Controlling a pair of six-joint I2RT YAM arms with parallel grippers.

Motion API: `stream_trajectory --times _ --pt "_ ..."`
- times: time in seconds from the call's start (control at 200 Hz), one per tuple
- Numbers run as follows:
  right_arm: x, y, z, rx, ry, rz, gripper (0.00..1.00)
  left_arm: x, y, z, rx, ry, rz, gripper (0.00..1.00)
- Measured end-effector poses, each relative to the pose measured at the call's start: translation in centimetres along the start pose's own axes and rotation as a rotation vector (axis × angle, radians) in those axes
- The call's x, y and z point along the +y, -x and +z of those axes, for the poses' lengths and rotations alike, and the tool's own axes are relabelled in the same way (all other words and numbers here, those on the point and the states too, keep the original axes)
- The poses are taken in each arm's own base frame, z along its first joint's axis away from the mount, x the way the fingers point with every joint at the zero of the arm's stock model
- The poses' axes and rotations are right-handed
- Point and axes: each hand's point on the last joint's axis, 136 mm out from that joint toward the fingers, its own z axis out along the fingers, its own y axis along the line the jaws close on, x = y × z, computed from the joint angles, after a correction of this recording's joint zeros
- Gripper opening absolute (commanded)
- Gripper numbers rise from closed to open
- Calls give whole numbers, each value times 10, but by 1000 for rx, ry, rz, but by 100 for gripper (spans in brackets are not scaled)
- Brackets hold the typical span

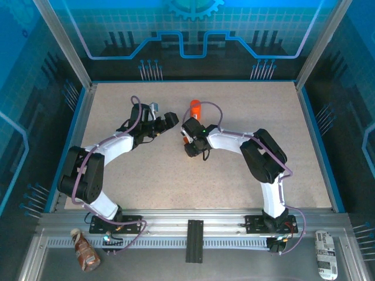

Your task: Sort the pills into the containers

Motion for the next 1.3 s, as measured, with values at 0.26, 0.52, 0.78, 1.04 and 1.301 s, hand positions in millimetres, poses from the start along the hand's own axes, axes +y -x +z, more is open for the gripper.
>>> stream_trajectory --times 0.26,0.52,0.78,1.04,1.301 --pt "-11 -9 -29 -59 79 31 23 -11 -8 -10 24 -52 -72 99" --pt "-1 18 -123 -287 221 -2 23 -48 -25 -48 51 -218 -197 99" --pt "5 8 -174 -356 273 -17 23 -114 -56 -82 114 -376 -172 99" --pt "7 -8 -178 -318 284 -3 23 -134 -75 -86 160 -415 -179 99" --pt "14 -11 -177 -305 295 -10 23 -145 -79 -79 179 -432 -183 98"
